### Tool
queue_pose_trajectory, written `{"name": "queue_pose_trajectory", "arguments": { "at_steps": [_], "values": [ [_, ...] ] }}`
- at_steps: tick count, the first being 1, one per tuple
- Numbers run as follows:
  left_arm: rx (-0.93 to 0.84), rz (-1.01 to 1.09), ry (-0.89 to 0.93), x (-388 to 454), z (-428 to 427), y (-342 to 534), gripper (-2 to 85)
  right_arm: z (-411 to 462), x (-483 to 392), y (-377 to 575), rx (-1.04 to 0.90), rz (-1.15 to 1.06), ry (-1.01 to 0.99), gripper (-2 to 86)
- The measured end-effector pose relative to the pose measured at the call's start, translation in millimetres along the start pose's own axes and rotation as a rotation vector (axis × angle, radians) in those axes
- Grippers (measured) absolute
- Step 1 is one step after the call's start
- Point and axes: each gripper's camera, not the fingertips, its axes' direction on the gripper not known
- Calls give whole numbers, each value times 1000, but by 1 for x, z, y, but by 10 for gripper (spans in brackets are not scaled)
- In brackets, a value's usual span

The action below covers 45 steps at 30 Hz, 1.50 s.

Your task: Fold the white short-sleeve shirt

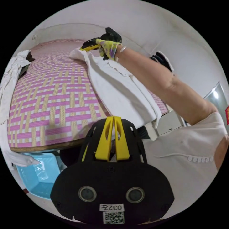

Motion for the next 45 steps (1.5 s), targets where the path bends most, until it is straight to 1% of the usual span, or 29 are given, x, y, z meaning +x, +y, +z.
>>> {"name": "queue_pose_trajectory", "arguments": {
  "at_steps": [2, 4, 7, 9, 10, 12, 14, 15, 18, 19, 20, 22, 24, 25, 28, 30, 32, 34, 35, 37, 38, 40, 42, 44, 45],
  "values": [
    [27, 31, 109, 2, -6, -8, -10, -37, 34, 12, 90, 48, -156, -8],
    [17, 68, 152, 9, -2, -18, -9, -65, 62, 26, 178, 89, -228, -8],
    [-54, 127, 191, 27, 24, -36, -9, -104, 109, 56, 293, 164, -314, -8],
    [-114, 129, 202, 34, 47, -43, -9, -124, 137, 73, 337, 207, -296, -8],
    [-150, 124, 205, 38, 62, -47, -8, -134, 156, 83, 348, 240, -255, -8],
    [-188, 131, 172, 44, 81, -48, -8, -140, 183, 94, 335, 285, -203, -8],
    [-242, 133, 100, 48, 102, -45, -5, -140, 214, 108, 304, 346, -137, -6],
    [-251, 135, 100, 49, 106, -44, -4, -140, 220, 111, 298, 357, -126, -5],
    [-255, 148, 177, 49, 110, -34, 11, -137, 238, 122, 271, 371, -107, 10],
    [-246, 168, 215, 47, 105, -29, 24, -138, 240, 125, 258, 367, -103, 37],
    [-209, 188, 234, 43, 93, -21, 30, -142, 239, 129, 249, 352, -100, 80],
    [-127, 187, 194, 30, 70, -4, 35, -154, 229, 140, 250, 305, -81, 107],
    [-44, 200, 136, 17, 47, 16, 38, -166, 208, 158, 237, 223, -85, 111],
    [3, 222, 113, 10, 36, 31, 41, -171, 190, 175, 203, 136, -132, 110],
    [3, 271, 122, -3, 29, 53, 49, -165, 143, 233, 41, -57, -302, 100],
    [-21, 319, 116, -5, 31, 60, 59, -157, 114, 275, -56, -173, -343, 95],
    [-84, 403, 71, 0, 38, 66, 65, -142, 86, 330, -147, -275, -299, 87],
    [-142, 473, 31, 8, 45, 74, 70, -131, 73, 368, -186, -313, -248, 84],
    [-124, 506, 13, 13, 44, 80, 73, -124, 67, 390, -192, -337, -222, 81],
    [-133, 523, -15, 18, 48, 89, 57, -112, 59, 420, -187, -362, -186, 75],
    [-140, 541, -40, 24, 50, 95, 24, -103, 54, 438, -182, -377, -173, 70],
    [-137, 573, -65, 35, 50, 106, 1, -89, 45, 462, -169, -390, -125, 66],
    [-150, 594, -50, 50, 47, 116, -5, -74, 37, 481, -151, -415, -67, 63],
    [-121, 594, -5, 68, 40, 127, -8, -55, 30, 499, -106, -434, 23, 51],
    [-109, 595, 8, 73, 39, 129, -8, -50, 30, 502, -98, -438, 27, 46]
  ]
}}
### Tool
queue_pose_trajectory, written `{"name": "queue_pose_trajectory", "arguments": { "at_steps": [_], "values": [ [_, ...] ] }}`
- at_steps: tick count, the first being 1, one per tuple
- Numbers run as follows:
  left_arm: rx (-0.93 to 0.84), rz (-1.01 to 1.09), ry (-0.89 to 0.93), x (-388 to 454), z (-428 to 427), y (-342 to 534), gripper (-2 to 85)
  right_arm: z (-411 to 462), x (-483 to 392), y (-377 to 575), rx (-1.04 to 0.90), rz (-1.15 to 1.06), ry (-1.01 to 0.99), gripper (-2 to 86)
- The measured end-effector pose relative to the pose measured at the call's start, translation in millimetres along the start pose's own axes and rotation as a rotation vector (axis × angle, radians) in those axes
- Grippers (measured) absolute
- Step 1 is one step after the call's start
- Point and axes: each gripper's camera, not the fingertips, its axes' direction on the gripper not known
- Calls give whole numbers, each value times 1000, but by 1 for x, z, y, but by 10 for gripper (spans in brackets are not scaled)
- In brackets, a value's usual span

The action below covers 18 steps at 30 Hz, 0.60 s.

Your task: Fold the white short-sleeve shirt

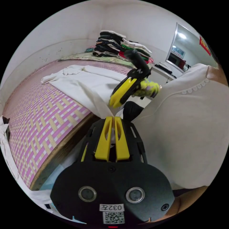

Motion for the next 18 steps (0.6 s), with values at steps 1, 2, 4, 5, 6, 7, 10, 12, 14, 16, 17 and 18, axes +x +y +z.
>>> {"name": "queue_pose_trajectory", "arguments": {
  "at_steps": [1, 2, 4, 5, 6, 7, 10, 12, 14, 16, 17, 18],
  "values": [
    [22, 0, 6, 8, -2, -3, -8, 10, -1, 3, 10, -2, -6, 39],
    [43, 0, 5, 14, -2, -6, -9, 19, -1, 5, 24, 5, -24, 34],
    [72, -10, 8, 19, 3, -12, -9, 31, 1, 11, 57, 25, -57, 23],
    [73, -24, 32, 18, 11, -16, -10, 36, 4, 18, 90, 45, -42, 9],
    [72, -32, 48, 18, 15, -17, -10, 38, 6, 22, 108, 52, -43, 2],
    [77, -51, 80, 15, 24, -19, -11, 41, 13, 31, 146, 84, -83, -3],
    [62, -108, 196, 2, 36, -12, -14, 40, 24, 55, 194, 133, -117, -8],
    [50, -90, 238, 0, 30, -1, -12, 39, 18, 66, 158, 91, -69, -9],
    [14, -107, 204, -9, 19, 18, -13, 42, 18, 83, 111, 71, -78, -10],
    [3, -133, 175, -19, 11, 27, -15, 43, 24, 97, 113, 105, -99, -9],
    [26, -160, 163, -25, 7, 31, -16, 42, 29, 104, 131, 127, -110, -9],
    [44, -176, 171, -28, 5, 32, -16, 42, 32, 106, 139, 143, -111, -9]
  ]
}}
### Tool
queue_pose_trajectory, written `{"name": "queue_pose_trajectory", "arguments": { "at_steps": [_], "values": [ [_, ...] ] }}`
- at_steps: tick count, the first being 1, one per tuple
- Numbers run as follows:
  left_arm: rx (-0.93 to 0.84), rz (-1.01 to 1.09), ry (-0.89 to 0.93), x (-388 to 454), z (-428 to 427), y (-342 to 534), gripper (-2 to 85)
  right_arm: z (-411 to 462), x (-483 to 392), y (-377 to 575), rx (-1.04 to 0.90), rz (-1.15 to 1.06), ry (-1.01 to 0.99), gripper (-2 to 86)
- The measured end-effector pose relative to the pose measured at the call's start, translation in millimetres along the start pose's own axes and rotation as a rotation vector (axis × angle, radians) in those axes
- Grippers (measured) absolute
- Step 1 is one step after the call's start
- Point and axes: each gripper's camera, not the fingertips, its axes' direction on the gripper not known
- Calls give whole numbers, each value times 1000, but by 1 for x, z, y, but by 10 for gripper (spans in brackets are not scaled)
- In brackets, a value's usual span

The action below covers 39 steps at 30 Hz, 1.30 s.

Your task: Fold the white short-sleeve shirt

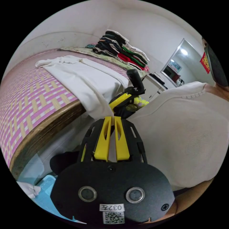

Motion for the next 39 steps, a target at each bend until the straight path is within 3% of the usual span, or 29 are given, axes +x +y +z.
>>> {"name": "queue_pose_trajectory", "arguments": {
  "at_steps": [5, 10, 15, 18, 22, 25, 33, 39],
  "values": [
    [64, 45, 248, 9, 29, -31, -3, 4, 12, -6, 10, 35, 14, -8],
    [-140, 144, 12, 38, 75, -42, 25, -1, 18, 11, -46, 37, 93, -5],
    [-133, 144, 166, 27, 61, -38, 24, -24, 45, 38, 38, 117, -55, 36],
    [-25, 217, 216, 30, 19, -40, 1, -37, 44, 45, 108, 85, -102, 72],
    [178, 64, 106, 0, -44, -72, -9, -32, 44, 41, 118, 65, -142, 101],
    [187, -86, 41, -31, -59, -104, -7, -36, 38, 40, 135, 39, -163, 101],
    [214, -194, -129, -63, -61, -210, 19, -44, 42, 48, 126, 81, -279, 110],
    [114, -238, -311, -114, -21, -339, 65, -29, 38, 35, 55, 116, -124, 60]
  ]
}}
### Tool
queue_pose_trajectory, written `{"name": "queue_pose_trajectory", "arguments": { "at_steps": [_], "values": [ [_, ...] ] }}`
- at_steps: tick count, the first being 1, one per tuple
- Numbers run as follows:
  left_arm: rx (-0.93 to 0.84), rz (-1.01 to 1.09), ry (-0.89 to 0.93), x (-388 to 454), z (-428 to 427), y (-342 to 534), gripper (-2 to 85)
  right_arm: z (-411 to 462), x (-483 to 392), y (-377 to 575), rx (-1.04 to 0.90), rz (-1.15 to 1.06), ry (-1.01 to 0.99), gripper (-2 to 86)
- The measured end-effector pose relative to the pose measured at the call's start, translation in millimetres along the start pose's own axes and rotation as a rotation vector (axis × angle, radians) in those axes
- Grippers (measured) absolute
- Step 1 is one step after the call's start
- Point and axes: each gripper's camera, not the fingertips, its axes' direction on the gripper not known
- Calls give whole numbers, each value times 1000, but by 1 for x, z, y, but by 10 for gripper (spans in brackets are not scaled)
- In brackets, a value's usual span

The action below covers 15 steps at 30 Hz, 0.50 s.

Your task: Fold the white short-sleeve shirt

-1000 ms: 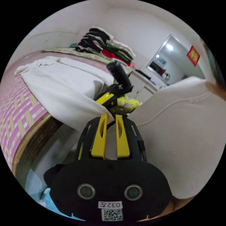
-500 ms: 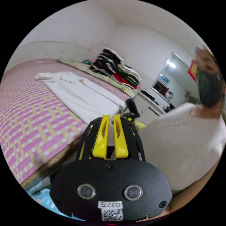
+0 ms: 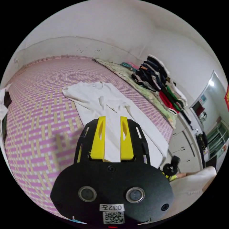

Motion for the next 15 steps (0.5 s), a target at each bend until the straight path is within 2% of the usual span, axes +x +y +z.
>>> {"name": "queue_pose_trajectory", "arguments": {
  "at_steps": [3, 8, 13, 15],
  "values": [
    [-89, 73, -79, 18, 45, -51, 84, 4, -4, -4, -9, 1, 22, 10],
    [-203, 48, -178, 16, 102, -106, 87, -7, -19, -9, 8, -68, 1, -9],
    [-182, -10, -161, -2, 87, -124, 2, -19, -28, -15, 9, -92, 4, -10],
    [-139, -32, -113, -9, 66, -132, -6, -29, -31, -17, 23, -92, -15, -10]
  ]
}}
